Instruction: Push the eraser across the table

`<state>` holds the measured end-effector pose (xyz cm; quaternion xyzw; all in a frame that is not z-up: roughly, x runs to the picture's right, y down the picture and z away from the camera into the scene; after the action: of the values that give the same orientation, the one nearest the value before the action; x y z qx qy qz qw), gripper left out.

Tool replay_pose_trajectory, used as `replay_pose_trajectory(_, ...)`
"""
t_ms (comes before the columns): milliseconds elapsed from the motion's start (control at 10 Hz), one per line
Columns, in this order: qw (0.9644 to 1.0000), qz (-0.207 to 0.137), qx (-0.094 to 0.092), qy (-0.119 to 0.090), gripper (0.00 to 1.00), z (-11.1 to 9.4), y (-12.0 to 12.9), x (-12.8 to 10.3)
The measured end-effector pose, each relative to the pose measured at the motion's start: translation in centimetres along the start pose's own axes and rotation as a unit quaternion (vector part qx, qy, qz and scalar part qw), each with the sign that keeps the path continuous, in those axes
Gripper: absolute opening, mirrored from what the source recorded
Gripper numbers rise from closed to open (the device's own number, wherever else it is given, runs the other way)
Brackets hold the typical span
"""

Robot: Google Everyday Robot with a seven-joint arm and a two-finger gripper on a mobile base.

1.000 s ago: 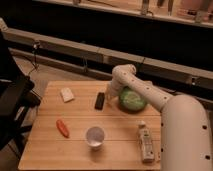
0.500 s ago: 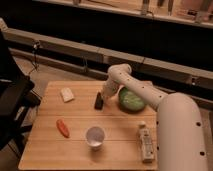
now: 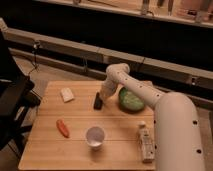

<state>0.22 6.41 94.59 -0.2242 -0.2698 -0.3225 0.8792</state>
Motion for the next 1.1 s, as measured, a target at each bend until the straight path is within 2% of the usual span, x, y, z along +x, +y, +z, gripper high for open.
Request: replay_pose_trajectory(1100, 0.9997, -0.024, -0.003, -0.006, 0.00, 0.41, -0.76, -0.35)
